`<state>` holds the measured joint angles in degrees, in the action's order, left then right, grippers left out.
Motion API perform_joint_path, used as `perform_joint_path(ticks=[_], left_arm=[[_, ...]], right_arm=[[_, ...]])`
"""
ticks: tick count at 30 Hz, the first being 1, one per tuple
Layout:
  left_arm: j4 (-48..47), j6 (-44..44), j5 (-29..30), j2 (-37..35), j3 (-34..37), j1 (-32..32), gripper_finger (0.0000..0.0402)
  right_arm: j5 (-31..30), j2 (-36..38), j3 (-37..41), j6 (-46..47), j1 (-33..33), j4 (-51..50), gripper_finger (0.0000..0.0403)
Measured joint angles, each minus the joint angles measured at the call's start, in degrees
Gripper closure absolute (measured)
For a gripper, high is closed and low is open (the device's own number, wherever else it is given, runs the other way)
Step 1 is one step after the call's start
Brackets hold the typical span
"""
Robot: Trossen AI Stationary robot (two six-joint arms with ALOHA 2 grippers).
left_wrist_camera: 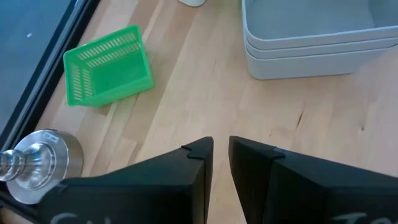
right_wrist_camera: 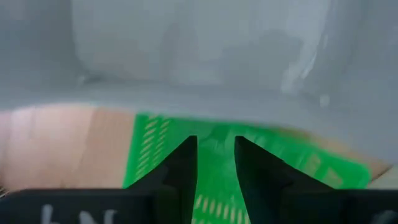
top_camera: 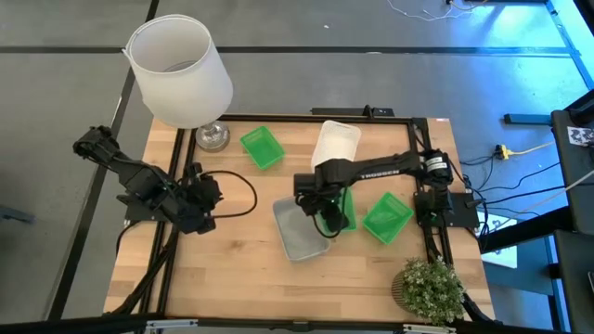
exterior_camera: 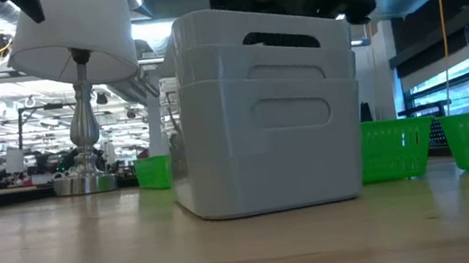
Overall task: Stack baskets by color
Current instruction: Stack the bottom gray bin on top of the top gray bin, then stack the middle green bin on top of the top green bin
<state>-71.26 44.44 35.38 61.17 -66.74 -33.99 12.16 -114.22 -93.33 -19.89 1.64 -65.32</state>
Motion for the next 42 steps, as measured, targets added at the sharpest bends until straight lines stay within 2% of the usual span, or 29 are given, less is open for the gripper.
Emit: perform_joint_path(ticks=[3,9,15,17,21,23,27,29,32,42], left_arm=[[0.0,0.4,0.0,0.0,0.0,0.0,0.0358],[0.5,0.5,0.0,0.0,0.0,0.0,0.0358],[0.5,0.6,0.0,0.0,0.0,0.0,0.0358],[0.5,0.6,0.0,0.0,0.0,0.0,0.0358],[0.4,1.8,0.0,0.0,0.0,0.0,0.0358],[0.4,2.8,0.0,0.0,0.0,0.0,0.0358],[0.4,5.4,0.0,0.0,0.0,0.0,0.0358],[0.4,6.1,0.0,0.0,0.0,0.0,0.0358],[0.4,6.1,0.0,0.0,0.0,0.0,0.0358],[0.4,6.0,0.1,0.0,0.0,-0.6,0.0358]], right_arm=[[0.8,0.0,1.3,-0.8,0.4,5.0,0.0297],[7.3,0.0,3.6,-1.6,1.2,21.6,0.0297],[7.5,0.0,3.9,-1.3,1.4,37.1,0.0297],[7.5,0.0,3.6,-0.3,1.4,38.9,0.0297],[6.9,0.0,-1.1,2.0,1.2,30.3,0.0297],[4.0,0.0,-4.6,5.2,1.0,23.9,0.0297],[-6.3,0.0,-12.0,22.4,0.2,11.8,0.0297],[-7.9,0.0,-14.3,32.1,-0.5,7.7,0.0297],[-8.2,0.0,-15.3,41.7,-0.5,7.4,0.0297],[-7.5,-0.1,-13.2,53.7,-0.2,5.3,0.0297]])
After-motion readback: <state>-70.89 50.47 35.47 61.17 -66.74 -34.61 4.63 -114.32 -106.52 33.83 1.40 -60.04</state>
